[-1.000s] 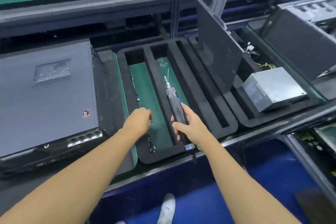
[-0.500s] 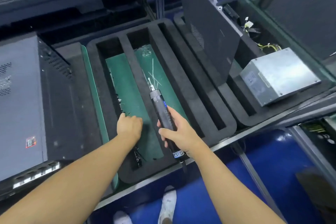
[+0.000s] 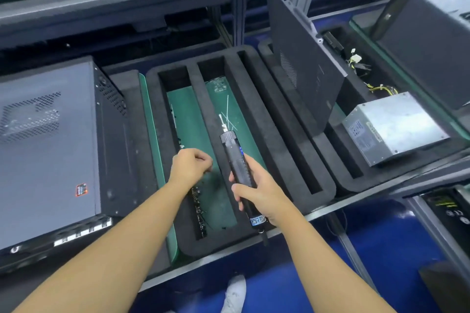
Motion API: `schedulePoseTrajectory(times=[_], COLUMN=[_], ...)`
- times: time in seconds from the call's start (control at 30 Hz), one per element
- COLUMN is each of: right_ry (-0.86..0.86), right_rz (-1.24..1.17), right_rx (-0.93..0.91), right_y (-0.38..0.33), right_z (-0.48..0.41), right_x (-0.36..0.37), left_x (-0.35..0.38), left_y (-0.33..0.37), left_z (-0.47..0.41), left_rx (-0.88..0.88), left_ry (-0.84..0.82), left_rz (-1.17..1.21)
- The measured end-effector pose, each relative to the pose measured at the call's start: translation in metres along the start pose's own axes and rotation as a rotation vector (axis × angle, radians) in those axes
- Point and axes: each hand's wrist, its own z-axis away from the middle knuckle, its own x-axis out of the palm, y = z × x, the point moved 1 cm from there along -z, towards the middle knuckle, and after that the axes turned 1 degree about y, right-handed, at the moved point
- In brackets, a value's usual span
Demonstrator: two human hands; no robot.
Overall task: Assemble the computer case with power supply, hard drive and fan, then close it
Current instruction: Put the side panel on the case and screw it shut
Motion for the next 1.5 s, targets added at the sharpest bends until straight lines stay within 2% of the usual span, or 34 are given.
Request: schedulePoseTrajectory(times=[0.07,0.17,0.23,0.33,0.6,1.07,1.3,1.5], right_ry=[-0.023,-0.069,-0.09,-0.105,-0.042,-0.03,-0.039,-0.027], right_rz=[0.014,0.058,0.085,0.123,0.221,0.379,0.409,0.435], right_rx=[-0.006,-0.02,-0.027,-0.031,-0.034,-0.048,-0.063,-0.089], right_y=[-0.01,-0.027,-0.035,-0.043,-0.043,-0.034,-0.028,-0.022], right_z=[0.005,0.013,0.021,0.038,0.1,0.178,0.194,0.194], right_x=[0.005,0.016,0.026,0.041,0.084,0.179,0.208,0.226], left_x=[-0.011,-0.026,-0.035,-0.045,-0.079,-0.158,-0.205,-0.227], left_y=[0.007,0.014,0.018,0.022,0.019,-0.051,-0.072,-0.082], left_z=[0.012,0.029,0.04,0.055,0.106,0.175,0.19,0.198], left_rx=[-0.07,-0.085,-0.091,-0.076,0.013,0.179,0.32,0.307], left_ry=[-0.008,-0.057,-0.083,-0.119,-0.245,-0.378,-0.421,-0.4], left_rz=[0.604,1.172,1.358,1.465,1.525,1.294,1.014,0.969])
